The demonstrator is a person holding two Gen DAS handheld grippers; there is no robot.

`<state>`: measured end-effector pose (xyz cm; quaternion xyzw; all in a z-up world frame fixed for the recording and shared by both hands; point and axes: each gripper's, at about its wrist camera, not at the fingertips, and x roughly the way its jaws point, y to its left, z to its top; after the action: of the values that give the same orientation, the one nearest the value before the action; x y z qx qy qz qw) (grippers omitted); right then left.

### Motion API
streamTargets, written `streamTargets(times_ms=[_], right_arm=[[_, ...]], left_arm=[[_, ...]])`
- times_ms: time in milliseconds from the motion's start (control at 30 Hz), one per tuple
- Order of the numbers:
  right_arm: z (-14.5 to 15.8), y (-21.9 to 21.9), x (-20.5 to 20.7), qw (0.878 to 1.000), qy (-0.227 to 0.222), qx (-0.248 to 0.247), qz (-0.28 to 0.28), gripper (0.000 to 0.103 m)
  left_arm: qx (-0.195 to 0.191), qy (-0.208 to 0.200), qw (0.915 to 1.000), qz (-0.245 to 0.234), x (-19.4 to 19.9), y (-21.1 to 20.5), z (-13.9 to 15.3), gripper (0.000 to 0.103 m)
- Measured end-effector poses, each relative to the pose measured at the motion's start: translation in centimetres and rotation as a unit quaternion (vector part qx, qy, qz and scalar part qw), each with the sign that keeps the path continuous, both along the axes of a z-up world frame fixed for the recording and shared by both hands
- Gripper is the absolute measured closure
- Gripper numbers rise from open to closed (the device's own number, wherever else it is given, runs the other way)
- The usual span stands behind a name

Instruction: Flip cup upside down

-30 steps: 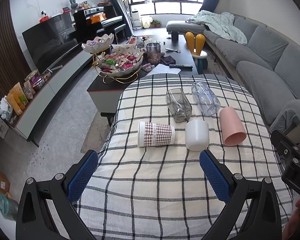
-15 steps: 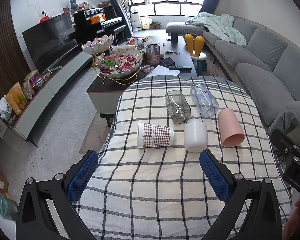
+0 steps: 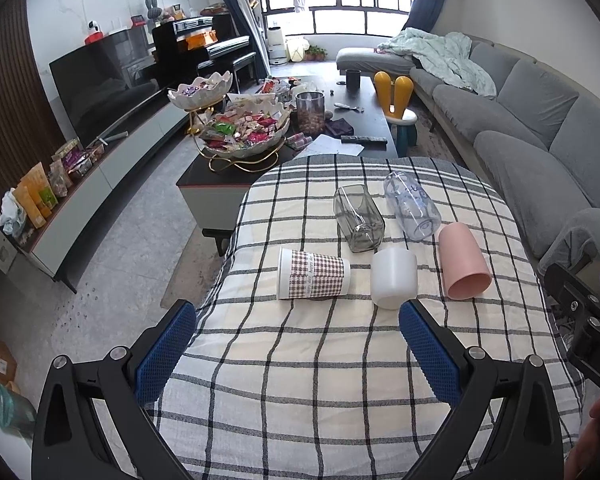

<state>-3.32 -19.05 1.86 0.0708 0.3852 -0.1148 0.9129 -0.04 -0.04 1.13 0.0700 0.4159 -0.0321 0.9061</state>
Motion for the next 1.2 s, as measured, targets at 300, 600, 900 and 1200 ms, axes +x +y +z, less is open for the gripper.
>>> streamTargets(times_ms=[300, 600, 900, 1200], right_arm=[[0.0, 0.0, 0.0, 1.000, 0.000, 0.001, 0.000, 0.000], [0.0, 0.1, -0.1, 1.000, 0.002, 0.002, 0.000, 0.000], [-0.9, 0.2, 1.6, 1.000, 0.007, -0.001, 0.000, 0.000], [-3.2, 1.6, 5.8, 0.999, 0.027, -0.001, 0.023, 0.000]], left_arm=[[-0.009, 0.001, 0.9999, 0.004, 0.1, 0.6, 0.0, 0.000], [-0.011, 0.001, 0.9999, 0.008, 0.4, 0.8, -0.2, 0.000], [-0.006, -0.007, 0.9999, 0.012, 1.7, 0.6, -0.8, 0.000], [-0.008, 0.001, 0.9993, 0.038, 4.4, 1.8, -2.6, 0.000]])
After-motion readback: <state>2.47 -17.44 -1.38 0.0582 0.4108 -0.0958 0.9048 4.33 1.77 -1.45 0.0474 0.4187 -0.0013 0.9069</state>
